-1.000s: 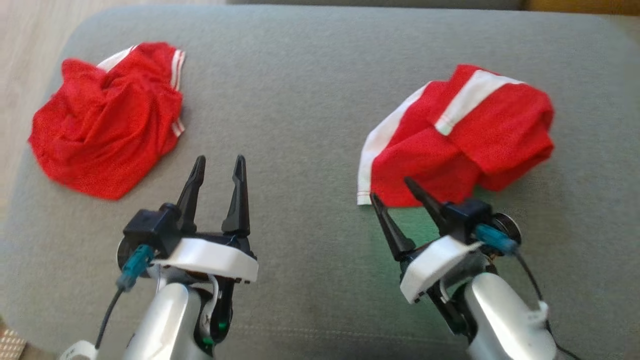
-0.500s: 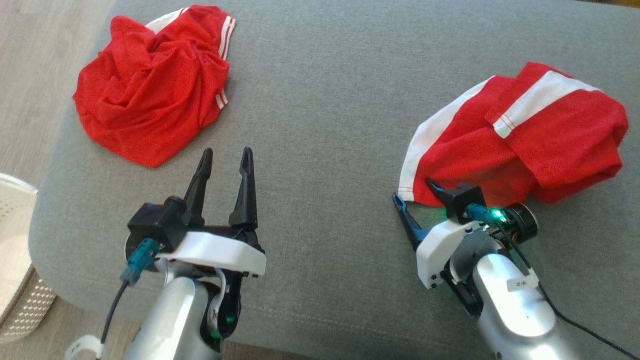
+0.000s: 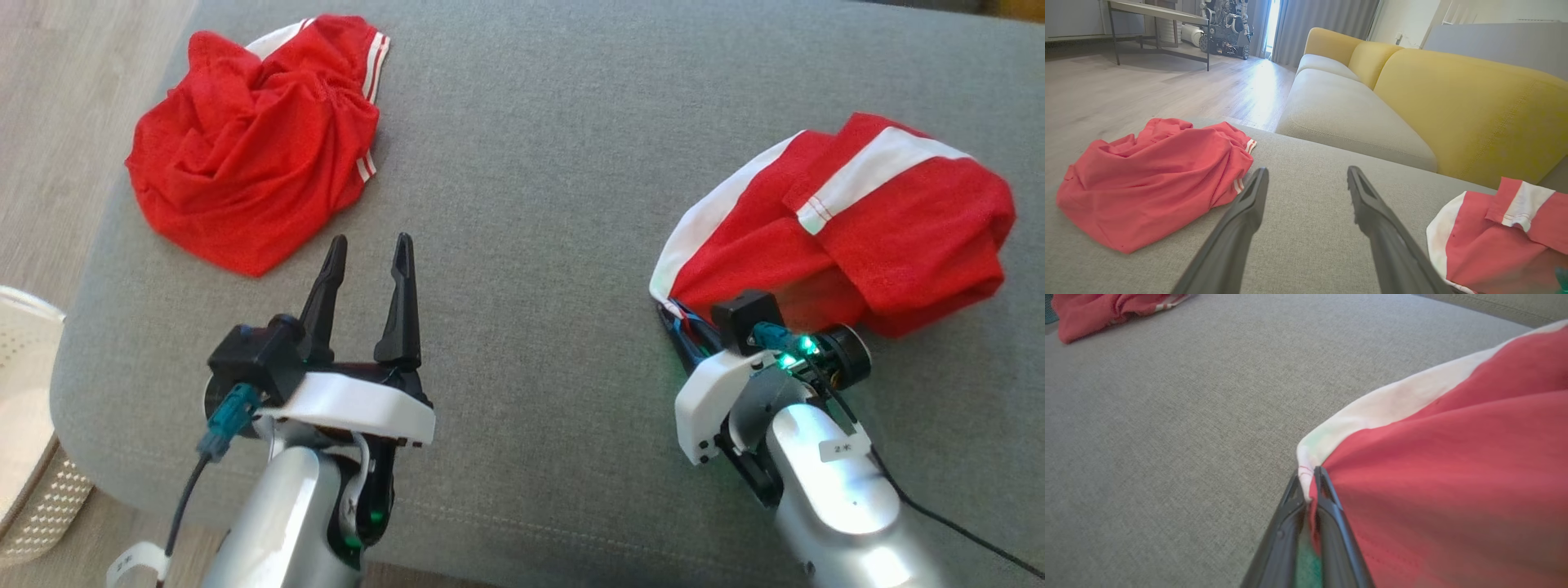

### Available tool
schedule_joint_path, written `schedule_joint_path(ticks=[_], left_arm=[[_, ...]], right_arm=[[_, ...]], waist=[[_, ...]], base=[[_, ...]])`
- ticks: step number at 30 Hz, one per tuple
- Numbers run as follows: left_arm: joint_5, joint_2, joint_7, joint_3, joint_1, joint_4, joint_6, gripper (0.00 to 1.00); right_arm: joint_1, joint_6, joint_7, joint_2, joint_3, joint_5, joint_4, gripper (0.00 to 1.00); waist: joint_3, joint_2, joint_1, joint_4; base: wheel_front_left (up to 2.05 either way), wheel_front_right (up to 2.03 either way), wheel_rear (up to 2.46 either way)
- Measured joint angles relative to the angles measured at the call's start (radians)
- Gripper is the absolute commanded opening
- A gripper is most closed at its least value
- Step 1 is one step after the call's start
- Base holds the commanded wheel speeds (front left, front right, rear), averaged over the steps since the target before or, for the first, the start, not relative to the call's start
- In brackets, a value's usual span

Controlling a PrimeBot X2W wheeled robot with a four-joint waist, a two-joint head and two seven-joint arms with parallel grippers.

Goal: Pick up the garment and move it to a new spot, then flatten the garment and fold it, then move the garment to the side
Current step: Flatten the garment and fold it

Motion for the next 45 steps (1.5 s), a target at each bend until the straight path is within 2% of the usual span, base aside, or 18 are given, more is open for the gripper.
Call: schedule_joint_path(ticks=[4,9,12,14,17,21,25,30,34,35,36,37,40,45], left_arm=[[0.000,0.000,0.000,-0.002,0.001,0.002,0.000,1.00],[-0.013,0.000,0.000,-0.016,0.006,0.012,0.000,1.00],[-0.015,0.000,0.000,-0.002,0.029,0.019,0.006,1.00],[-0.014,0.000,0.000,0.009,0.042,0.026,0.006,1.00],[-0.014,0.000,0.000,0.014,0.052,0.032,0.005,1.00],[-0.014,0.000,0.000,0.013,0.064,0.032,0.006,1.00],[-0.014,0.000,0.000,0.007,0.070,0.031,0.008,1.00],[-0.014,0.000,0.000,0.007,0.066,0.030,0.007,1.00],[-0.012,0.000,0.000,0.008,0.053,0.032,-0.002,1.00],[-0.007,0.000,0.000,0.007,0.047,0.034,-0.004,1.00],[-0.004,0.000,0.000,0.004,0.040,0.035,-0.006,1.00],[-0.004,0.000,0.000,0.001,0.032,0.035,-0.006,1.00],[-0.004,0.000,0.000,-0.003,0.011,0.034,-0.006,1.00],[-0.004,0.000,0.000,0.001,0.002,0.036,-0.006,1.00]], right_arm=[[0.004,0.000,-0.031,-0.004,0.039,0.048,-0.010,0.00],[-0.011,0.000,-0.079,-0.010,0.156,0.164,-0.113,0.00],[-0.091,0.000,-0.099,-0.010,0.232,0.284,-0.256,0.00],[-0.152,0.000,-0.101,-0.011,0.259,0.321,-0.332,0.00],[-0.236,0.000,-0.111,-0.011,0.246,0.421,-0.448,0.00],[-0.292,0.000,-0.132,-0.010,0.102,0.531,-0.525,0.00],[-0.294,0.000,-0.108,-0.012,-0.100,0.484,-0.483,0.00],[-0.244,0.000,-0.065,-0.024,-0.354,0.420,-0.324,0.00],[-0.214,0.000,-0.054,-0.057,-0.498,0.374,-0.100,0.00],[-0.216,0.000,-0.072,-0.083,-0.510,0.328,-0.052,0.25],[-0.223,0.000,-0.091,-0.104,-0.534,0.278,-0.007,0.67],[-0.236,0.000,-0.110,-0.122,-0.561,0.231,0.039,1.00],[-0.302,0.000,-0.151,-0.128,-0.608,0.169,0.120,1.00],[-0.387,0.000,-0.199,-0.077,-0.565,0.170,0.144,1.00]], waist=[[-0.018,0.0000,0.0000,-0.009],[-0.056,0.0000,0.0000,-0.019],[-0.089,0.0000,0.0000,-0.032],[-0.103,0.0000,0.0000,-0.040],[-0.122,0.0000,0.0000,-0.054],[-0.140,0.0000,0.0000,-0.072],[-0.134,0.0000,0.0000,-0.086],[-0.096,0.0000,0.0000,-0.097],[-0.056,0.0000,0.0000,-0.111],[-0.046,0.0000,0.0000,-0.115],[-0.037,0.0000,0.0000,-0.118],[-0.028,0.0000,0.0000,-0.121],[-0.008,0.0000,0.0000,-0.134],[-0.002,0.0000,0.0001,-0.159]], base=[[0.00,0.00,0.00],[0.00,0.00,0.00],[0.00,0.00,0.00],[0.00,0.00,0.00],[0.00,0.00,0.00],[0.00,0.00,0.00],[0.00,0.00,0.00],[0.00,0.00,0.00],[0.00,0.00,0.00],[0.00,0.00,0.00],[0.00,0.00,0.00],[0.00,0.00,0.00],[0.00,0.00,0.00],[0.00,0.00,0.00]])
